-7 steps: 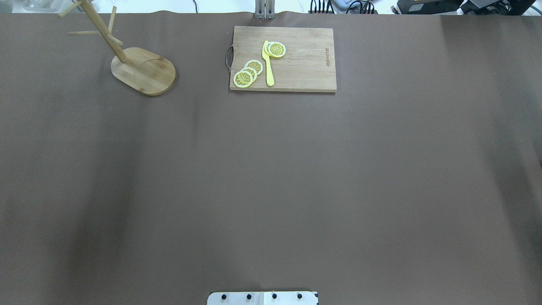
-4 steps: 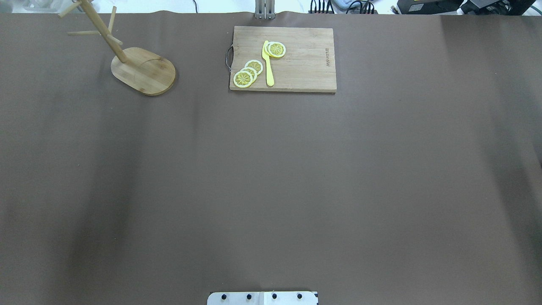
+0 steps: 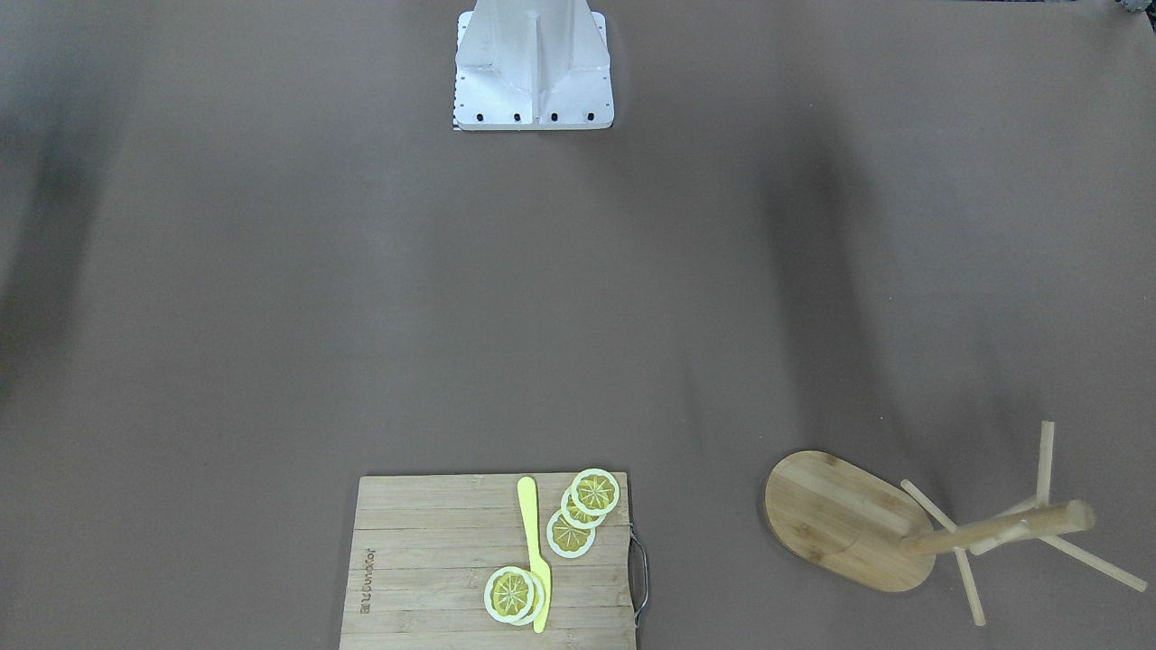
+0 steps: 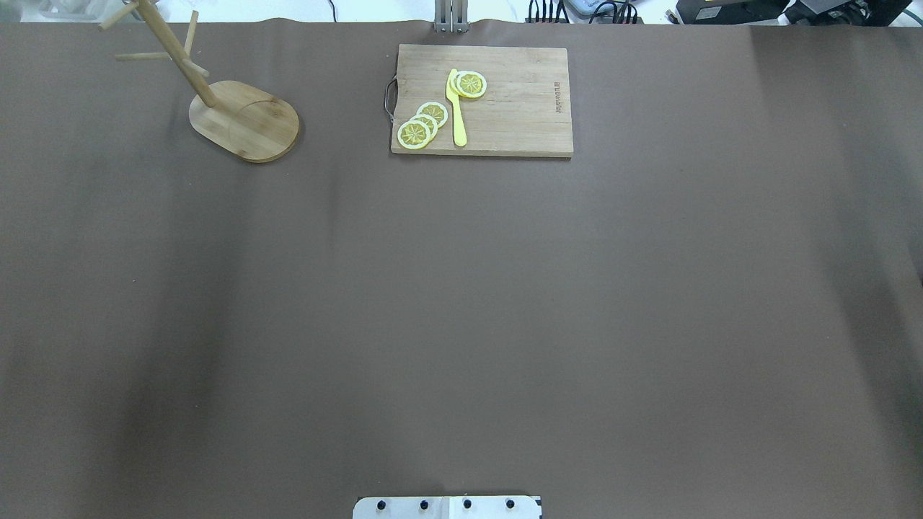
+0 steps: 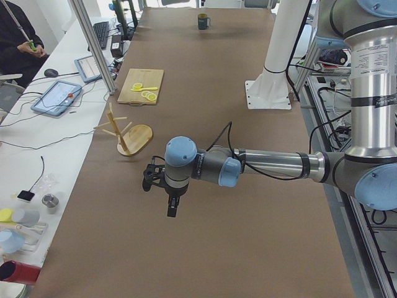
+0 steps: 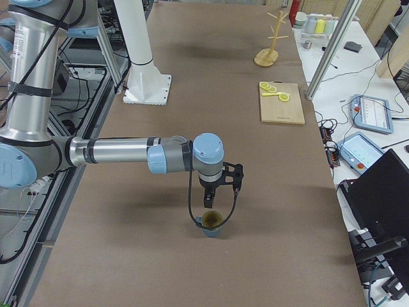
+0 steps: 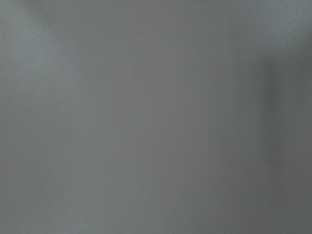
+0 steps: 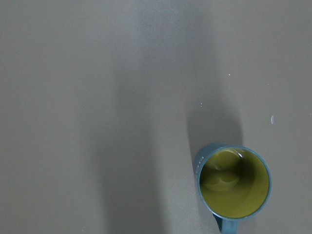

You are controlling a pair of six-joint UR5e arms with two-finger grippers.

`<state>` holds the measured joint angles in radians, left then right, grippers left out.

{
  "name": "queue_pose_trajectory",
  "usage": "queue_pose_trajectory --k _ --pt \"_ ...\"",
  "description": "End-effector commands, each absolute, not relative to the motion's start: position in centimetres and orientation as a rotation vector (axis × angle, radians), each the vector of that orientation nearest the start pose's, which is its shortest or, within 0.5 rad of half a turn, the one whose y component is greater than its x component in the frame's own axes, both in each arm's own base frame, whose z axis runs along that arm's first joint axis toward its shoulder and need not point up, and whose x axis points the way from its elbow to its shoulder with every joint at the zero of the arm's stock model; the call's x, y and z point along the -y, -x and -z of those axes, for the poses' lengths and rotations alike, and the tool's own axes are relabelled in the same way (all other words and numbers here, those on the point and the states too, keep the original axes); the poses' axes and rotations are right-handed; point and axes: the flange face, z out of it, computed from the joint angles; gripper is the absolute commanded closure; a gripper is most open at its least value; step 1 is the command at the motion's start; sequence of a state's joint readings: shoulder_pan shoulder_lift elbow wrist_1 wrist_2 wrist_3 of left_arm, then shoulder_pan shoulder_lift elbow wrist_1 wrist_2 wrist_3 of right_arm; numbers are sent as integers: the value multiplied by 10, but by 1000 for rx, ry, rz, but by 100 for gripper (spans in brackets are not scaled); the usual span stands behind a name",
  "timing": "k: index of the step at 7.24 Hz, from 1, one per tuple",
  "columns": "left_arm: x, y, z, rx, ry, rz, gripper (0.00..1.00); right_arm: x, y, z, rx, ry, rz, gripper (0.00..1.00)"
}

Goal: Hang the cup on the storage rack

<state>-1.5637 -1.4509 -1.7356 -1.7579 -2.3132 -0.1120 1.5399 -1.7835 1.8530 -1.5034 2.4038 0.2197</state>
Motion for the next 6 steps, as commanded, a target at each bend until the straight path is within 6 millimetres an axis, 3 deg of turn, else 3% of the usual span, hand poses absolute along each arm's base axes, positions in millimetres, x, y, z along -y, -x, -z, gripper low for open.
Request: queue_pose_trajectory --k 1,5,6 --pt "458 62 -613 -758 -178 11 2 413 -46 -598 841 -33 -116 0" --pt "461 53 -606 -819 -176 2 2 415 -46 -596 842 -39 -114 0" --pt "476 53 -590 -812 -210 -12 2 422 -46 -591 857 -41 -112 0"
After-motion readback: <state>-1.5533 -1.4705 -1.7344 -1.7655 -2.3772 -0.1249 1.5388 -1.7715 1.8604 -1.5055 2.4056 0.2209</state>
